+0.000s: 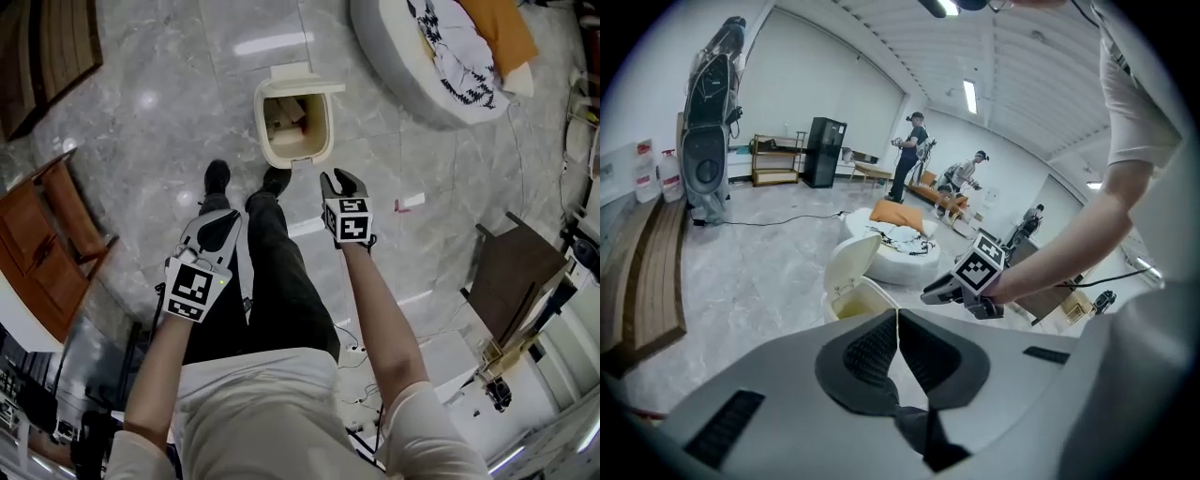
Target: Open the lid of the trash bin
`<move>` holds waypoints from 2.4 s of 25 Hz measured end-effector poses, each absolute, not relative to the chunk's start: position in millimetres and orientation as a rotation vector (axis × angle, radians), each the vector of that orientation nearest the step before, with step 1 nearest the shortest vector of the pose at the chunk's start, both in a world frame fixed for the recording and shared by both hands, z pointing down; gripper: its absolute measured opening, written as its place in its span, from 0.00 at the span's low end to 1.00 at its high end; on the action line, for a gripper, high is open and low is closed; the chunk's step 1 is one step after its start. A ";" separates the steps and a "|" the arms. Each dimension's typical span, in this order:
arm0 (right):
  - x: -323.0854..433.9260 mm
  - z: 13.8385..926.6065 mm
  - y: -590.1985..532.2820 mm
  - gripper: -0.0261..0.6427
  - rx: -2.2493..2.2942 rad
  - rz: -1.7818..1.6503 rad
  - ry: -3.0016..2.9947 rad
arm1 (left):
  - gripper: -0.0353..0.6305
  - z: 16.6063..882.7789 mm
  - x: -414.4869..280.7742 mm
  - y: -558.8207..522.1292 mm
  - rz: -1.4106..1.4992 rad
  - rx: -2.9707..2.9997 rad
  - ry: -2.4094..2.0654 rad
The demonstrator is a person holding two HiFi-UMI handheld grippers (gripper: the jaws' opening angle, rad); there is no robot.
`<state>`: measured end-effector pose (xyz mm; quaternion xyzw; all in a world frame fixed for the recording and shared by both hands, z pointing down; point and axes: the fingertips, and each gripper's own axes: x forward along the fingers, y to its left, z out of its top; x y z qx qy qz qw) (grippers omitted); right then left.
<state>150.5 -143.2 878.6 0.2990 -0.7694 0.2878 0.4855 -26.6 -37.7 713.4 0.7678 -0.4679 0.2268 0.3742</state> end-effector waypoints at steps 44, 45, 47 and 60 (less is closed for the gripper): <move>134.5 518.8 -110.9 0.09 0.749 0.401 -2.290 | 0.09 464.3 -48.1 -5.7 0.412 2.114 -1.453; 135.1 512.8 -107.7 0.09 0.756 0.392 -2.297 | 0.09 460.4 -48.6 -2.6 0.406 2.124 -1.455; 137.0 500.0 -102.3 0.09 0.771 0.374 -2.313 | 0.09 454.0 -49.2 2.7 0.391 2.142 -1.456; 165.2 445.3 -87.3 0.09 0.860 0.347 -2.358 | 0.09 409.6 -48.9 18.9 0.361 2.191 -1.482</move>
